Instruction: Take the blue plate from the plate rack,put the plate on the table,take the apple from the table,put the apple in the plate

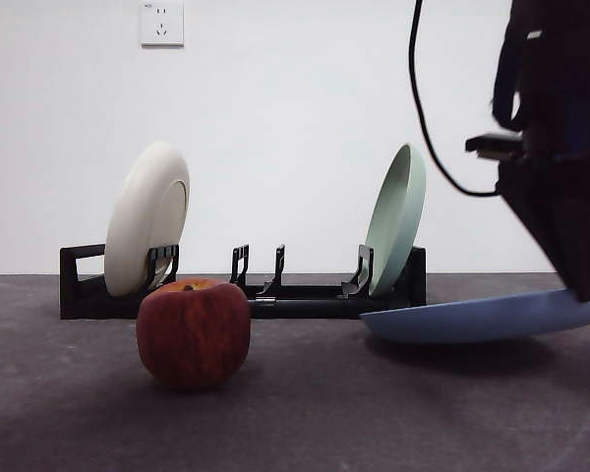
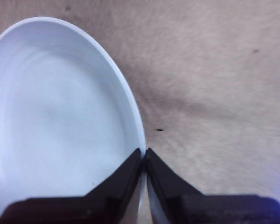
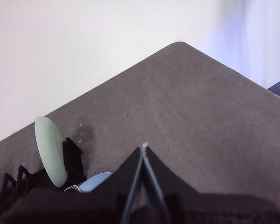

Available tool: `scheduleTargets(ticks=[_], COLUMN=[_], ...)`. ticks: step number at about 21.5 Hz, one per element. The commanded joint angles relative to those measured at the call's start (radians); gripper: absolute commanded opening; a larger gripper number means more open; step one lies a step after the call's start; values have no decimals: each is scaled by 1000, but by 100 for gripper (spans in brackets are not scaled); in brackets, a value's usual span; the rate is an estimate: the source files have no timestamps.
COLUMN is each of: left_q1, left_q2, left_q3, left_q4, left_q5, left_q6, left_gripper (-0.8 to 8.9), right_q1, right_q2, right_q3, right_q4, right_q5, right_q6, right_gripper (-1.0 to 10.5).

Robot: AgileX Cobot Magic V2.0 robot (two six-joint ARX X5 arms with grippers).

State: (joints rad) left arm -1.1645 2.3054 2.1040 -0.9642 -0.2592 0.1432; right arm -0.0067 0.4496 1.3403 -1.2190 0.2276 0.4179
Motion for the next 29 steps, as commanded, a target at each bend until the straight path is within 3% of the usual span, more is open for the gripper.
scheduleTargets(ticks=[1, 13, 17, 21, 29], left_q1=[14, 42, 43, 61, 80], left_q2=[29, 48, 48, 48, 44], left_q3=[-2, -2, -2, -2, -2], left_q4=[8, 11, 11, -12, -82], left_q5=[8, 160, 161, 150, 139], left_q6=[-13, -10, -9, -10, -43], left_gripper=[-7, 8, 16, 130, 130], right_q1=[1, 1, 1, 1, 1], right_q2=[-2, -2, -2, -2, -2], right_q3=[0, 0, 0, 0, 0], right_q4=[5, -10, -16, -25, -42], right_q5=[-3, -3, -4, -4, -25], right_q6=[-10, -9, -4, -1, -4], right_gripper=[1, 1, 1, 1, 1])
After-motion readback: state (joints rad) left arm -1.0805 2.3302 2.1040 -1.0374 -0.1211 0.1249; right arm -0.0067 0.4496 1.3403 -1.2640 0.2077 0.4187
